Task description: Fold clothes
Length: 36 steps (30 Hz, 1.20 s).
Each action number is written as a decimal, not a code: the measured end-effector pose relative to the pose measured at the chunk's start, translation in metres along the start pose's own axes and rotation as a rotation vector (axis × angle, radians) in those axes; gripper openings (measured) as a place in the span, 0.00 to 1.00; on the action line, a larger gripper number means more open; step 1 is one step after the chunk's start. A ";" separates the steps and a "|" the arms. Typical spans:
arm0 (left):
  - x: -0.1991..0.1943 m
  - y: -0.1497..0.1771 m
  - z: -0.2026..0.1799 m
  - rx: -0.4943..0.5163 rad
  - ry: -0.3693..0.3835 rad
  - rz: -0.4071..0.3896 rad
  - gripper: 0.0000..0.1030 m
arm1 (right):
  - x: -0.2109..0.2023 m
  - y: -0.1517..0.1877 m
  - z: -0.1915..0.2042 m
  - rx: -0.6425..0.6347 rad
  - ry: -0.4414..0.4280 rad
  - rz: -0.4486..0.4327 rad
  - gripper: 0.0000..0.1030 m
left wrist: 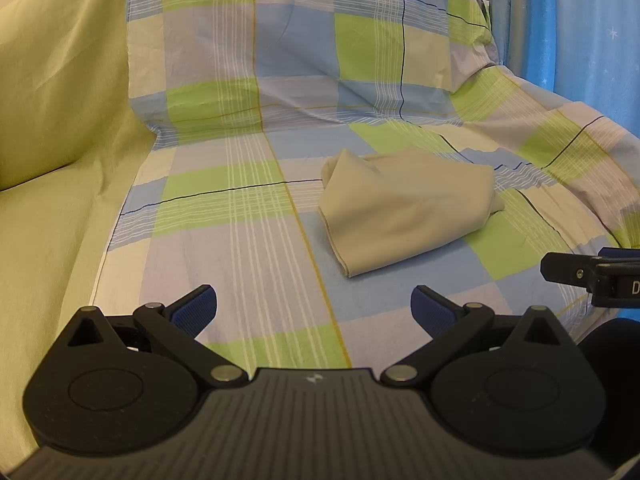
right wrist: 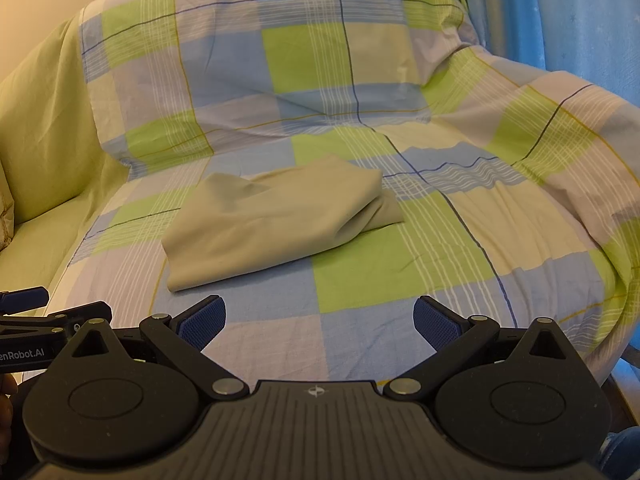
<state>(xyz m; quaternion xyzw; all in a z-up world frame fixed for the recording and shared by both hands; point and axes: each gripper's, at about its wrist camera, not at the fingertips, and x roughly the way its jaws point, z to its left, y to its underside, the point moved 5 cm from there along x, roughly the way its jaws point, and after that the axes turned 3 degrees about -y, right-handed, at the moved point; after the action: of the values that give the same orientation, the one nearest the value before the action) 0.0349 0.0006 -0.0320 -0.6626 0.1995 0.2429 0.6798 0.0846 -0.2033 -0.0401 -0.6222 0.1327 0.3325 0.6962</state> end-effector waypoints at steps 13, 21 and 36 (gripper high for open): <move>0.002 -0.001 0.000 0.000 -0.001 0.002 0.99 | 0.000 0.000 0.000 0.000 0.000 0.002 1.00; 0.002 0.000 -0.001 0.002 -0.003 0.004 0.99 | 0.000 0.001 -0.001 0.003 -0.001 0.004 1.00; 0.001 0.000 -0.002 0.007 -0.004 0.008 0.99 | 0.000 0.001 -0.001 0.006 -0.003 0.005 1.00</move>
<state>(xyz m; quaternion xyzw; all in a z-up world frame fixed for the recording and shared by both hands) 0.0357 -0.0017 -0.0329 -0.6591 0.2014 0.2462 0.6815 0.0844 -0.2045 -0.0409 -0.6192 0.1343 0.3346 0.6976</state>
